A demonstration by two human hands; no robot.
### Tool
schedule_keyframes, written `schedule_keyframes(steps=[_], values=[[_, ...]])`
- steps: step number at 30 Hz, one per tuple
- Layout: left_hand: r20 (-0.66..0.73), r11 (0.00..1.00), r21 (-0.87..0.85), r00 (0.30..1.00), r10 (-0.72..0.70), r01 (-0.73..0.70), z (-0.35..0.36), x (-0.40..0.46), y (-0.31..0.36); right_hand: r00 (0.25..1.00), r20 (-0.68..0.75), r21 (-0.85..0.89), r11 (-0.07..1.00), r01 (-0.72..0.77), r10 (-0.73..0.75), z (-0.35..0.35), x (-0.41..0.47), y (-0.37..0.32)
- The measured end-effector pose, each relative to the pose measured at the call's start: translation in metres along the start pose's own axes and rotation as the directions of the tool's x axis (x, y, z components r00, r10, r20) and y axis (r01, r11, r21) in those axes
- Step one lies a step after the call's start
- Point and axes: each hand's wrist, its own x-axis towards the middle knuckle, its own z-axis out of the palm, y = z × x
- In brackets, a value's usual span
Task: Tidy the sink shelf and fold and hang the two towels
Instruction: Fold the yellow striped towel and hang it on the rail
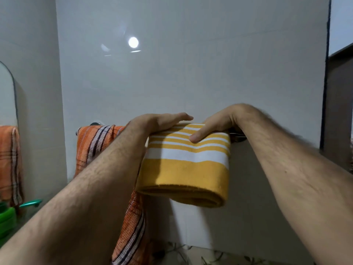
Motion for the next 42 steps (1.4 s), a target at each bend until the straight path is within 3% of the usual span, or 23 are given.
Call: schedule_keyframes(steps=[2, 5, 8, 10, 12, 13, 14, 16, 17, 18, 19, 20, 22, 23, 24, 25, 26, 27, 28, 30, 33, 36, 42], values=[[0.058, 1.000, -0.006, 0.998, 0.006, -0.006, -0.005, 0.006, -0.005, 1.000, 0.011, 0.040, 0.999, -0.019, 0.019, -0.002, 0.004, 0.000], [0.116, 0.994, -0.041, 0.988, 0.103, -0.098, -0.007, 0.011, -0.015, 0.995, -0.023, 0.055, 0.994, 0.095, -0.094, 0.004, -0.002, 0.000], [-0.048, 0.976, -0.010, 0.975, 0.217, -0.217, -0.001, 0.013, -0.022, 0.953, -0.205, -0.026, 0.975, 0.222, -0.222, 0.018, -0.015, -0.002], [-0.172, 0.953, 0.064, 0.938, 0.302, -0.295, 0.007, 0.009, -0.026, 0.861, -0.415, -0.287, 0.940, 0.184, -0.295, 0.031, -0.023, -0.005], [-0.331, 0.931, 0.133, 0.870, 0.366, -0.341, 0.017, 0.006, -0.031, 0.682, -0.623, -0.503, 0.864, 0.025, -0.382, 0.047, -0.029, -0.001], [-0.456, 0.917, 0.154, 0.797, 0.396, -0.368, 0.023, 0.005, -0.035, 0.588, -0.686, -0.534, 0.845, -0.008, -0.428, 0.054, -0.028, 0.004], [-0.601, 0.894, 0.184, 0.673, 0.432, -0.409, 0.031, 0.004, -0.041, 0.501, -0.728, -0.536, 0.844, 0.009, -0.467, 0.061, -0.027, 0.008], [-0.837, 0.861, 0.253, 0.346, 0.423, -0.441, 0.051, 0.000, -0.055, 0.306, -0.795, -0.527, 0.846, 0.078, -0.524, 0.074, -0.018, 0.021], [-0.910, 0.873, 0.232, 0.221, 0.351, -0.430, 0.063, -0.007, -0.060, 0.161, -0.831, -0.523, 0.847, 0.097, -0.532, 0.083, -0.012, 0.028], [-0.953, 0.888, 0.150, 0.175, 0.246, -0.435, 0.075, -0.013, -0.066, 0.005, -0.859, -0.508, 0.854, 0.115, -0.512, 0.095, -0.008, 0.034], [-0.968, 0.892, 0.024, 0.212, 0.133, -0.451, 0.086, -0.019, -0.070, -0.125, -0.877, -0.478, 0.868, 0.139, -0.463, 0.110, -0.004, 0.040], [-0.952, 0.880, -0.123, 0.304, 0.025, -0.459, 0.096, -0.024, -0.072, -0.216, -0.894, -0.430, 0.885, 0.176, -0.392, 0.126, -0.003, 0.043], [-0.831, 0.800, -0.406, 0.542, -0.122, -0.442, 0.107, -0.026, -0.076, -0.293, -0.932, -0.292, 0.919, 0.265, -0.211, 0.152, 0.001, 0.049], [-0.740, 0.722, -0.534, 0.656, -0.148, -0.440, 0.109, -0.025, -0.077, -0.266, -0.957, -0.199, 0.926, 0.321, -0.114, 0.159, 0.002, 0.051], [-0.650, 0.637, -0.637, 0.747, -0.141, -0.434, 0.108, -0.022, -0.079, -0.167, -0.986, -0.085, 0.906, 0.414, -0.017, 0.162, 0.003, 0.051], [-0.590, 0.581, -0.691, 0.800, -0.110, -0.430, 0.105, -0.019, -0.080, 0.025, -0.997, 0.080, 0.847, 0.526, 0.079, 0.161, 0.004, 0.049], [-0.563, 0.562, -0.705, 0.824, -0.071, -0.433, 0.104, -0.016, -0.081, 0.269, -0.954, 0.276, 0.733, 0.622, 0.132, 0.157, 0.005, 0.048], [-0.557, 0.572, -0.692, 0.830, -0.036, -0.440, 0.102, -0.015, -0.081, 0.476, -0.873, 0.435, 0.612, 0.660, 0.107, 0.153, 0.006, 0.047], [-0.566, 0.584, -0.671, 0.825, -0.005, -0.457, 0.101, -0.014, -0.081, 0.584, -0.811, 0.510, 0.531, 0.676, 0.036, 0.148, 0.010, 0.048], [-0.596, 0.601, -0.628, 0.802, 0.037, -0.494, 0.101, -0.014, -0.079, 0.650, -0.758, 0.540, 0.502, 0.676, -0.060, 0.139, 0.012, 0.050], [-0.636, 0.685, -0.535, 0.770, 0.058, -0.494, 0.107, -0.013, -0.073, 0.680, -0.726, 0.587, 0.425, 0.689, -0.100, 0.130, 0.004, 0.052], [-0.685, 0.809, -0.394, 0.726, 0.058, -0.436, 0.114, -0.008, -0.067, 0.648, -0.758, 0.569, 0.409, 0.713, -0.074, 0.123, -0.002, 0.062], [-0.666, 0.799, -0.410, 0.743, 0.067, -0.440, 0.130, -0.012, -0.061, 0.581, -0.814, 0.515, 0.467, 0.718, 0.005, 0.130, 0.000, 0.077]])
